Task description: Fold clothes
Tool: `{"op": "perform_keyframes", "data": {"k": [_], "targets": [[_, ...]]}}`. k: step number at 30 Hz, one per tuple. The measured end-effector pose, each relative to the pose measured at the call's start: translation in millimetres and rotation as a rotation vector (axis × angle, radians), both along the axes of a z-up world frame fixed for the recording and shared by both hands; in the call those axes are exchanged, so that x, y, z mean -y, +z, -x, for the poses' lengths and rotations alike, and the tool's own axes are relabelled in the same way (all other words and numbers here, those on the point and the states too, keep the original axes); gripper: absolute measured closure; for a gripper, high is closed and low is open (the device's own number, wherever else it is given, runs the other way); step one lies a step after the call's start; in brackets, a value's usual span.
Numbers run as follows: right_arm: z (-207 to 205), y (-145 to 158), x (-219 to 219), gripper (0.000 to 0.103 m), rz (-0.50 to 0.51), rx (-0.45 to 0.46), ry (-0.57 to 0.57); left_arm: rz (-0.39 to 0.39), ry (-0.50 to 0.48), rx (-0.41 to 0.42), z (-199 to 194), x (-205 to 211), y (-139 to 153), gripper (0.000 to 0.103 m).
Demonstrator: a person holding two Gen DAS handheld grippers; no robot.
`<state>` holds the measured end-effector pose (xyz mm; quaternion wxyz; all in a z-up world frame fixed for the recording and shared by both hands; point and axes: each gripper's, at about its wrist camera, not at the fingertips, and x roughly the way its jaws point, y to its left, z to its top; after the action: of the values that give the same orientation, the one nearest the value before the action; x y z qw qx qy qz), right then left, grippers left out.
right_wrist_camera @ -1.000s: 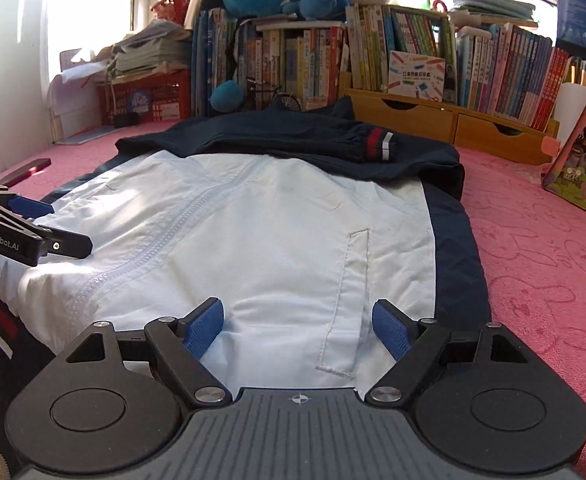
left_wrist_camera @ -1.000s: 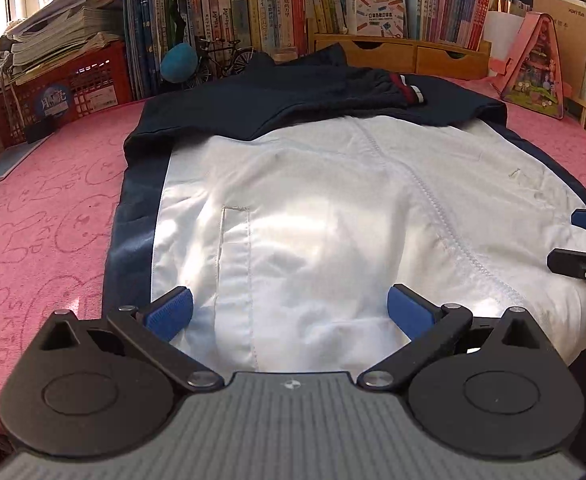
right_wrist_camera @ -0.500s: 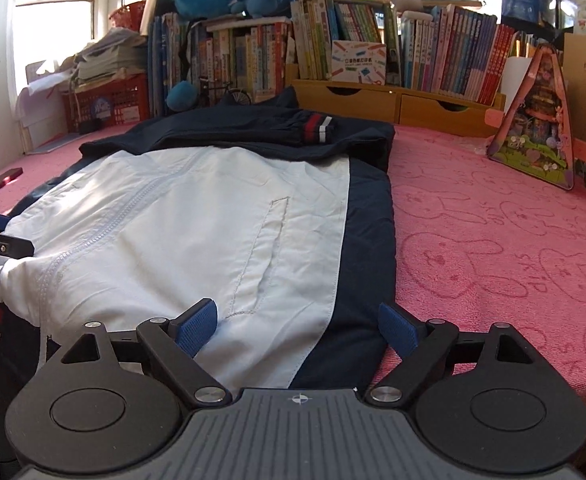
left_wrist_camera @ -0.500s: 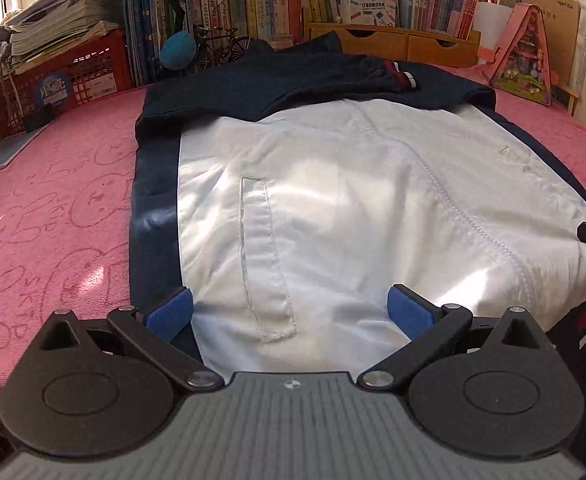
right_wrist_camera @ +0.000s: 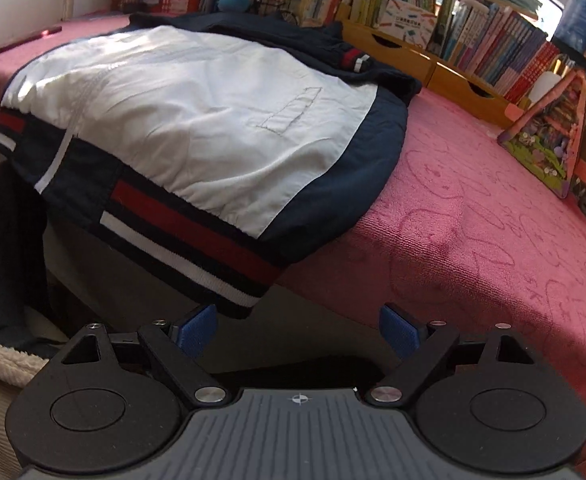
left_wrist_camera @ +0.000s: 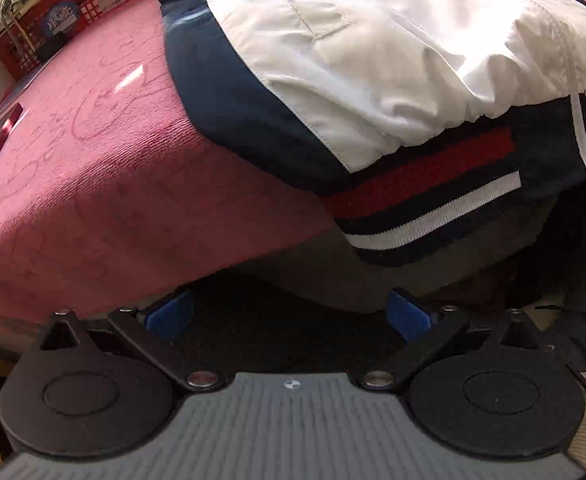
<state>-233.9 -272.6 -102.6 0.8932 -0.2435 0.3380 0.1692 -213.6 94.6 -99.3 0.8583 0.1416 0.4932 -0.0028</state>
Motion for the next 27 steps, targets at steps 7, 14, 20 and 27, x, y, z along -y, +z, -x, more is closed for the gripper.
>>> {"op": "perform_keyframes", "data": {"k": [7,14,20,27], "targets": [[9.9,-8.9,-25.1,0.041,0.101,0.058,0.120,-0.105,-0.128,0.094,4.9,44.1,-4.3,0.000],[19.0,70.5,3.5,0.048,-0.176,0.142,0.089,0.012,-0.061,0.240,20.2,19.0,81.9,0.000],[-35.4,82.4,-19.5,0.043,-0.254,0.192,0.102,0.108,-0.018,0.311,-14.2,1.2,107.1,0.000],[-140.2,58.1,-48.2,0.041,-0.360,0.014,0.004,0.075,-0.308,0.268,25.0,31.0,110.5,0.000]]}}
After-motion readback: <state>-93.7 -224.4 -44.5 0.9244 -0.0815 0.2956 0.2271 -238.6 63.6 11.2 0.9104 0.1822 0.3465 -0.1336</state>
